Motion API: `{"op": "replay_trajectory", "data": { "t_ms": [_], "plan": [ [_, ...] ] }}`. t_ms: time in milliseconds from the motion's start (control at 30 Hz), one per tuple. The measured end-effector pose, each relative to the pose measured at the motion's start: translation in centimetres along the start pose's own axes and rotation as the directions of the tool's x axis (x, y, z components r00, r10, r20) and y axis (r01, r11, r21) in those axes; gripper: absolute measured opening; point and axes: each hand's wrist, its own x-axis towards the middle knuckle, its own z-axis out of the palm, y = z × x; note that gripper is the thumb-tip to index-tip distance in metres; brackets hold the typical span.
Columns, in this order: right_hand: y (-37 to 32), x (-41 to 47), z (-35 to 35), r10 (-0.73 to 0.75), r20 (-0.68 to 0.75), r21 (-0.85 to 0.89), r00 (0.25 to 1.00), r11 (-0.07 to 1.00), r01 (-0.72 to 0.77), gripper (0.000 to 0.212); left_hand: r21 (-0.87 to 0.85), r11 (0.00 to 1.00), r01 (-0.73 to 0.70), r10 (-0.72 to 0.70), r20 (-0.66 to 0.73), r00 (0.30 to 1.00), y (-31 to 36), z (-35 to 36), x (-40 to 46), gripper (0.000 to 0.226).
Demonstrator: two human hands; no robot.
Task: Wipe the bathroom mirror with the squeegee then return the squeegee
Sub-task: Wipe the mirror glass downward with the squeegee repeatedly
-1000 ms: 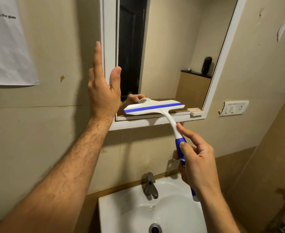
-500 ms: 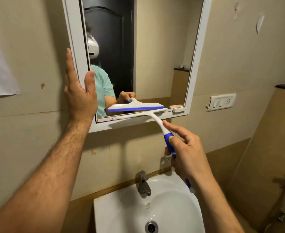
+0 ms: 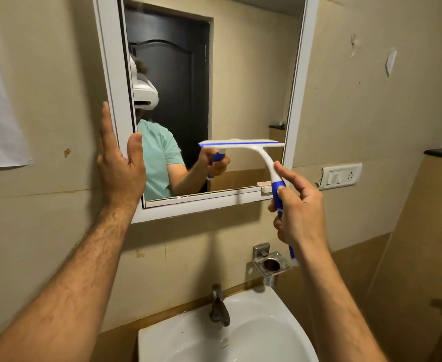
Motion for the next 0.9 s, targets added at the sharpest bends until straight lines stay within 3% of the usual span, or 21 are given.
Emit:
{"op": "replay_trajectory", "data": {
  "t_ms": [233,700,800,900],
  "plan": [
    [3.1,-1.6,-1.3,0.104,0.025,-0.020,0.994,0.994,-0.104,0.039,-0.028,0.999,-0.033,0.033,-0.012,0.999,-0.6,0.2,0.0,0.059],
    [4.4,-2.5,-1.9,0.143,0.041,-0.066,0.989,0.988,-0.140,0.040,-0.045,0.997,-0.056,0.056,-0.003,0.998,-0.9,0.3,0.2,0.060],
    [3.9,-2.6,-2.4,0.145,0.064,-0.002,0.987,0.989,-0.145,0.040,-0.017,0.999,-0.035,0.035,0.011,0.999,-0.9,0.3,0.4,0.060],
    [2.6,-2.1,-2.7,0.121,0.096,0.167,0.988,0.977,-0.136,0.041,-0.005,0.999,-0.038,0.038,0.005,0.999,-1.0,0.3,0.5,0.058]
  ]
}}
